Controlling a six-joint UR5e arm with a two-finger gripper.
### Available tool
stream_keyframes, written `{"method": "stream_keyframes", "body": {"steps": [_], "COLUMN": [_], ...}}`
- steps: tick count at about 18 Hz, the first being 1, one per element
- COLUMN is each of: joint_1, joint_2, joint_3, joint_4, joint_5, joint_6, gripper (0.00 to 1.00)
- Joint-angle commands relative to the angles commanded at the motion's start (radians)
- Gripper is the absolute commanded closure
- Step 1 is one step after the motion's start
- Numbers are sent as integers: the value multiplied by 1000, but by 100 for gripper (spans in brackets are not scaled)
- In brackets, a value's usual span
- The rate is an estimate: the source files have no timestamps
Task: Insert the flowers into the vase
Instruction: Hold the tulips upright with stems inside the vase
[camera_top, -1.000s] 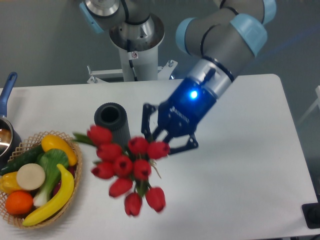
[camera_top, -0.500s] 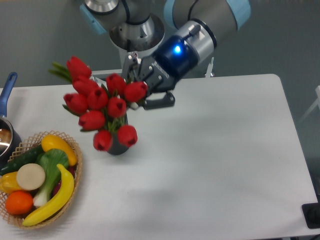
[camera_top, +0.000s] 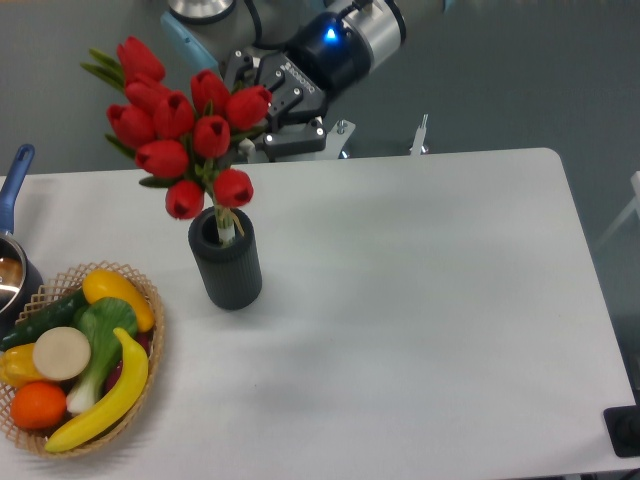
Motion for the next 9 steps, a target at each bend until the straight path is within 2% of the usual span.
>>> {"method": "stream_keyframes", "body": {"steps": [4,9], "joint_1": [5,14], "joint_2": [35,58], "joint_3": [-95,-127], "joint_4": [0,-3], "joint_5": [0,-2], "joint_6": [100,106], "gripper": [100,100]}}
